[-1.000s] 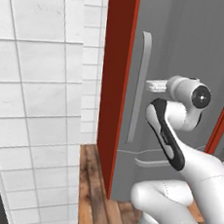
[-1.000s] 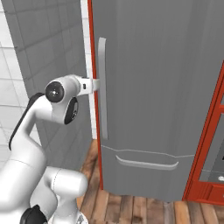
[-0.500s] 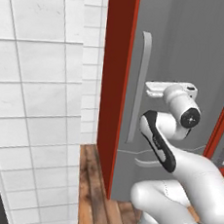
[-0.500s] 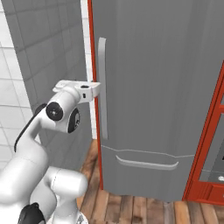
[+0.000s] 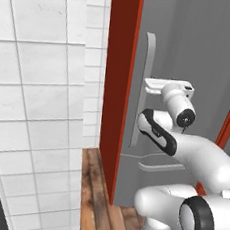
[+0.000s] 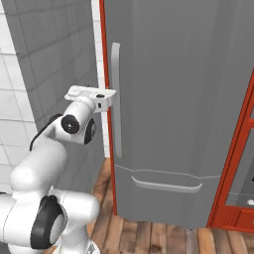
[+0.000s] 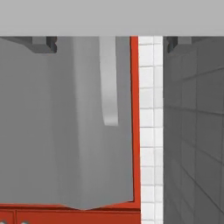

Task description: Gather the cucumber and avocado from the fridge and place them on a tray on the dining counter. Then gather the fishs from the fridge and place them on the other tray.

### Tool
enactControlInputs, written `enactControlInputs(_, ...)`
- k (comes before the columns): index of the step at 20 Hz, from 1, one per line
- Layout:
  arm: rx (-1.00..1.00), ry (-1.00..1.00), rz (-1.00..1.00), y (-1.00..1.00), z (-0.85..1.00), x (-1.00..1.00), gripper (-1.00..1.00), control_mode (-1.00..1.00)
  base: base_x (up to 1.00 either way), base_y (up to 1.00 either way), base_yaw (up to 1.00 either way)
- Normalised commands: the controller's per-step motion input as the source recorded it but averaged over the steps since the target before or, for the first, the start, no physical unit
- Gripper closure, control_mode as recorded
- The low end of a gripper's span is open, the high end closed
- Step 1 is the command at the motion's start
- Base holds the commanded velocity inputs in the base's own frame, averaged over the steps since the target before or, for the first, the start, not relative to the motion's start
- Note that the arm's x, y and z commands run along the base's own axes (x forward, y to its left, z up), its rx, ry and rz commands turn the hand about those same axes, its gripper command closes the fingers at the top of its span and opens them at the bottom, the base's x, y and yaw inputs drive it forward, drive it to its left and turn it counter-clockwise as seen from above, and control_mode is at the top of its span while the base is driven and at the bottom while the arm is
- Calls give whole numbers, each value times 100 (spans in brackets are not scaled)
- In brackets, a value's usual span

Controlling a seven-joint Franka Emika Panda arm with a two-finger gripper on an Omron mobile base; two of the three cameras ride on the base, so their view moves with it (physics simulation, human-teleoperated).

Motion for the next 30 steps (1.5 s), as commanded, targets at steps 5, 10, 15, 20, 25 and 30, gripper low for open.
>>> enactControlInputs(5, 4, -21, 8, -17, 0, 34, -100, -100, 0, 0, 0)
enactControlInputs(10, 0, -8, 8, -24, 0, 36, -100, -100, 0, 0, 0)
enactControlInputs(15, 0, 0, 3, -7, 0, 32, -100, -100, 0, 0, 0)
enactControlInputs(20, 0, -4, 0, 0, -1, 22, -100, -100, 0, 0, 0)
enactControlInputs(25, 0, -9, 0, 2, -4, 32, -100, -100, 0, 0, 0)
enactControlInputs(30, -1, -6, 0, 23, -20, 33, -100, -100, 0, 0, 0)
